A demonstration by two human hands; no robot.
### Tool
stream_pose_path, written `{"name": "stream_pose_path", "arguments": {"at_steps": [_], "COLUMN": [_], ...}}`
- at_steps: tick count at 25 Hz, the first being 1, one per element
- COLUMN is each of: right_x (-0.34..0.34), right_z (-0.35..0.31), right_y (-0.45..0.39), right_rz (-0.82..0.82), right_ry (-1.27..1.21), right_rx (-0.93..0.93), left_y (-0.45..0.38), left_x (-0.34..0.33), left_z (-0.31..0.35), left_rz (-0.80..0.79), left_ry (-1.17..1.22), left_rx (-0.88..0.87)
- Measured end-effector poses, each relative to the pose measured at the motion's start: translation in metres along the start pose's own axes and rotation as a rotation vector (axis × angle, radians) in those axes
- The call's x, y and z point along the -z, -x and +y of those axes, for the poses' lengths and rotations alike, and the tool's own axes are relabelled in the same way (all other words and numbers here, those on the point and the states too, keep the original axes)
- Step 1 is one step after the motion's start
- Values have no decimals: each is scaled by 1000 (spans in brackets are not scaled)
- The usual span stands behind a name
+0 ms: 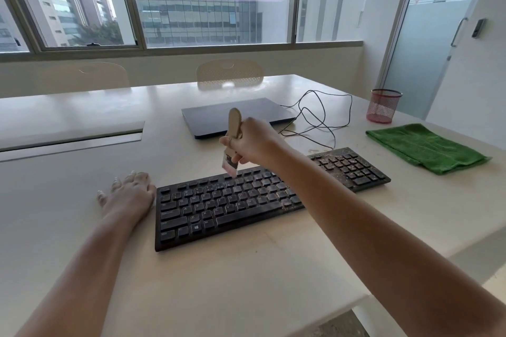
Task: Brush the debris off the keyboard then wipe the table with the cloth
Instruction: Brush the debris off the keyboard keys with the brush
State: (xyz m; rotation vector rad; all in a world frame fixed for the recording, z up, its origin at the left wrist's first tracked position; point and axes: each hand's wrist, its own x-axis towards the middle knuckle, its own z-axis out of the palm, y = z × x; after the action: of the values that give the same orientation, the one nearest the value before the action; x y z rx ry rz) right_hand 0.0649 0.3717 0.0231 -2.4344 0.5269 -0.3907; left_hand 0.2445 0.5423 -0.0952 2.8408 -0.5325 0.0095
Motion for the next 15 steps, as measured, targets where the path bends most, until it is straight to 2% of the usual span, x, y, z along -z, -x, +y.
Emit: {"name": "stream_pose_path", "arguments": {"at_steps": [2,6,7,11,15], "right_x": [-5,21,22,1,14], "right_z": [9,11,7,2,6], "right_y": [-2,-1,-4,-9,-4], "right_rz": [-39,-312,-312,-122,-353], "right_ry": [3,70,65,9,103], "right_rx": [-19,-181,-163,10,-133], "left_y": [1,2,2,3,3], "left_x": [0,1,1,2,4], "left_z": [1,3,2,2,5], "left_rz": [4,4,6,-1,1], "left_ry": [-1,-2,-5,-13,-10], "left_rx": [-1,-4,0,-2,-4]}}
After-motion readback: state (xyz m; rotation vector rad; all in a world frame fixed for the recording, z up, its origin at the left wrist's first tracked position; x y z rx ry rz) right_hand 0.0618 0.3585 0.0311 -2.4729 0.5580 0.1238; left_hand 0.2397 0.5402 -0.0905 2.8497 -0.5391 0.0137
